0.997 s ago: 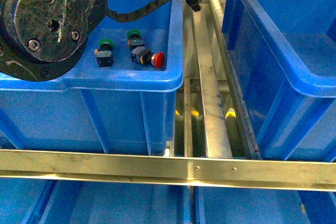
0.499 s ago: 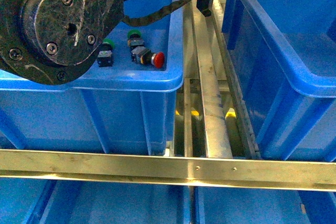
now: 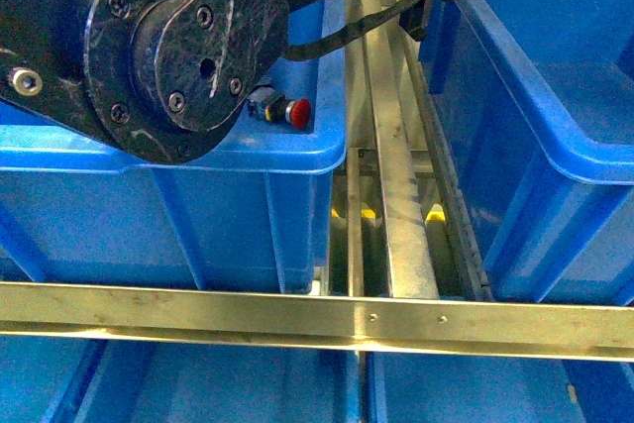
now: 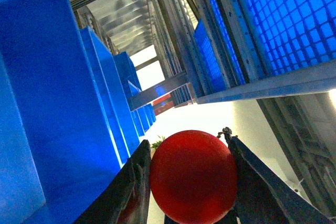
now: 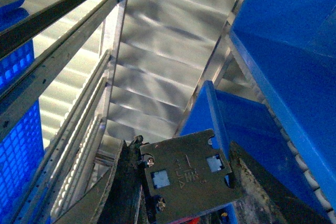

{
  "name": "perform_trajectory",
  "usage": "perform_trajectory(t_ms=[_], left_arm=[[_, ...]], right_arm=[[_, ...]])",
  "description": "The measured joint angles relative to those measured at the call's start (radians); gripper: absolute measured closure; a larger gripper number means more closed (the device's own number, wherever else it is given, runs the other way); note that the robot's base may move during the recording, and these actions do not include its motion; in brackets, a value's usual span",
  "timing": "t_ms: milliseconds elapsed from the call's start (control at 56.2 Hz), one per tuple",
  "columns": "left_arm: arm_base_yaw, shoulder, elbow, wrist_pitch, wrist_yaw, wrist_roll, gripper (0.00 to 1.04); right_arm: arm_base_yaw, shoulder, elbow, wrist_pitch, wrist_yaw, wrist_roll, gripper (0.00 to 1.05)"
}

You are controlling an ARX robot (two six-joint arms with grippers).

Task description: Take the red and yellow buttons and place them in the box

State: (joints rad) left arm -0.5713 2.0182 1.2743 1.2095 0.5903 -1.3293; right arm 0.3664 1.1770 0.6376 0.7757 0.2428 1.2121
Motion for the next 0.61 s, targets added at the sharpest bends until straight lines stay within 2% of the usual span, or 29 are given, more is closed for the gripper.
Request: perform_trajectory(t_ms=[231,605], left_arm=[[-0.008,0.000,0.013,-0.036,-0.017,-0.008,0.71],[0.024,-0.060,-0.021,-0.141,-0.034,0.113,0.08]], right_arm=[[-0.017,-0.017,-0.010,-0.006,-0.013,-0.010,0.68],[-0.023,-0.026,-0.023,-0.006,-0.005,-0.032,0.70]])
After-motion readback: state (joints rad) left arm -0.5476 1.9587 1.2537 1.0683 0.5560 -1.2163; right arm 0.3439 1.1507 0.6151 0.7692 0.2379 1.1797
